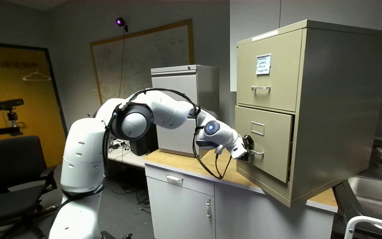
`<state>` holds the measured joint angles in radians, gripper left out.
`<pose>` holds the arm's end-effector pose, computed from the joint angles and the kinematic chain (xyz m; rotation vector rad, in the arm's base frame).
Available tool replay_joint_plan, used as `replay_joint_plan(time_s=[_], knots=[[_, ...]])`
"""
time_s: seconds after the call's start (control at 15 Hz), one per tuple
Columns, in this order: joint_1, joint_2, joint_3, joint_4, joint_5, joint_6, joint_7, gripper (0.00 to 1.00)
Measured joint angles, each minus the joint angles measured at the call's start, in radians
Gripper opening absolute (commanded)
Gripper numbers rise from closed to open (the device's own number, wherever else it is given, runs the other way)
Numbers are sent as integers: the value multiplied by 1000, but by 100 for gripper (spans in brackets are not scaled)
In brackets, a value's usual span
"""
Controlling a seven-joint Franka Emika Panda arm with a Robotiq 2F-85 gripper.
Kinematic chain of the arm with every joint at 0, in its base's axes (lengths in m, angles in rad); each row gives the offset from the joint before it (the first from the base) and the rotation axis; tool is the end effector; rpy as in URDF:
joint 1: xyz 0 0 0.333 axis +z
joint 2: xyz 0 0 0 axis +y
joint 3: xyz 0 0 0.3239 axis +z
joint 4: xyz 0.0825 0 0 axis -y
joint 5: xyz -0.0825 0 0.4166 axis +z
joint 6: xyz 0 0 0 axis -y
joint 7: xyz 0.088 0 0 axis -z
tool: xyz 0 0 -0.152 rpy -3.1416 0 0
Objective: Open the down part of the drawer
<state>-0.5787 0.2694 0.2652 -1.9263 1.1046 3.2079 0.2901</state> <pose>0.6302 -0.3078 0.3968 -1.5099 1.8748 -1.1010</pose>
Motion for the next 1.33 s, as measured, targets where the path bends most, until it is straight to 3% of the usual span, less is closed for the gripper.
replay_joint_plan(time_s=[0.47, 0.93, 1.2, 1.33], knots=[[-97, -27, 115, -14, 207, 1, -157, 8], [-151, -86, 155, -43, 500, -64, -366, 7], [-104, -109, 173, -17, 791, 131, -376, 7], [-61, -125, 160, -14, 858, 221, -336, 7]])
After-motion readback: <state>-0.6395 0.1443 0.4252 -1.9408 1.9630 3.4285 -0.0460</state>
